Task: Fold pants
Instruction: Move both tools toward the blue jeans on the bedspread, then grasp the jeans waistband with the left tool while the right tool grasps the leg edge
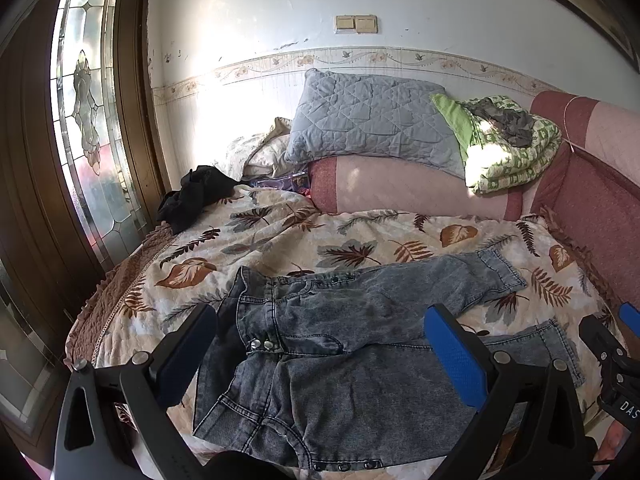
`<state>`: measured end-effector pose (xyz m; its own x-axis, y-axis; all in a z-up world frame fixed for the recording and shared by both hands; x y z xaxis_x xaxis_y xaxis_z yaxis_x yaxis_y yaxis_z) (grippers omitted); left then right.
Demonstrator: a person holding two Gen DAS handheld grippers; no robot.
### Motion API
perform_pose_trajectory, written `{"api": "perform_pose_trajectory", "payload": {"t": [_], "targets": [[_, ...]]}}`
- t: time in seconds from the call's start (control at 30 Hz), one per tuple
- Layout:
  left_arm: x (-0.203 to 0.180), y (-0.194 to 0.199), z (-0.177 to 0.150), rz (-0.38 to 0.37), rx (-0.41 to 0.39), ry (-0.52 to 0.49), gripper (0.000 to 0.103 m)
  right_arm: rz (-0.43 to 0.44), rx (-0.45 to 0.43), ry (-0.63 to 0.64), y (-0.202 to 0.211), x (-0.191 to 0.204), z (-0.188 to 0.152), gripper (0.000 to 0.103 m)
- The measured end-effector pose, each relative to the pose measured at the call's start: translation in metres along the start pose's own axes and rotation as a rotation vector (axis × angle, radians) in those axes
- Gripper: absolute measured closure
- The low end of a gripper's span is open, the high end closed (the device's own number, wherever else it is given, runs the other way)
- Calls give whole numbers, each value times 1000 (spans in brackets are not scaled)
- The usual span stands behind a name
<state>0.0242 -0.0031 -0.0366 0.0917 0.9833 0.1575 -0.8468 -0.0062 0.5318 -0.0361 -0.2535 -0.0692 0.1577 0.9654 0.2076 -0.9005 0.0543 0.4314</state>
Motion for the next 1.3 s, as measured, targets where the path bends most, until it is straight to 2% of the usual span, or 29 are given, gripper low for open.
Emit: {"api": "perform_pose_trajectory", "payload": {"t": [0.17, 0.23, 0.37, 0.43, 0.53, 0.67, 0.77, 0.87, 1.03, 1.1, 1.17, 1.2, 1.27, 1.3], "targets": [[1, -14, 0, 5, 20, 5, 0, -14, 45, 14, -12, 2, -3, 0], [3, -20, -1, 9, 29, 7, 0, -32, 106, 26, -19, 3, -4, 0], [6, -39, -2, 19, 53, 9, 0, -30, 115, 32, -35, 5, -4, 0], [10, -54, -3, 24, 79, 1, 0, -32, 99, 44, -47, 5, -2, 0], [24, -93, -4, -18, 160, -11, 0, -51, 108, 67, -75, -5, 6, 0], [66, -170, -4, -20, 302, 9, 0, -58, 178, 57, -141, -43, 31, 0], [100, -226, -2, 64, 379, -2, 0, -76, 260, -3, -208, -83, 59, 0], [132, -273, -2, 86, 448, 24, 0, -79, 323, -75, -281, -117, 79, 0], [156, -325, -3, 40, 502, 103, 0, -140, 405, -110, -383, -158, 102, 3], [160, -340, -5, 27, 516, 126, 0, -170, 432, -113, -414, -170, 100, 13], [163, -351, -7, 10, 530, 153, 1, -186, 476, -143, -444, -179, 91, 19], [163, -356, -8, 1, 535, 162, 6, -194, 483, -148, -456, -182, 88, 22], [164, -368, -8, -12, 554, 171, 19, -206, 476, -144, -472, -187, 84, 23], [166, -373, -9, -22, 564, 181, 33, -199, 481, -155, -479, -188, 80, 23]]}}
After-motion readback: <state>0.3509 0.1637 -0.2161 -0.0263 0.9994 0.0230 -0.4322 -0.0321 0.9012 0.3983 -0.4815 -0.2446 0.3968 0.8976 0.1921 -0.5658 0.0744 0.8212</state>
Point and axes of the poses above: each gripper's, at about its wrist camera, not at the fingertips, and y roughly against the way its jaws point, x to its left, z to its top, the point moved 1 cm from there along -y, roughly the way its jaws point, and after that the axes turned 7 degrees about -y, right-handed, at the moved point
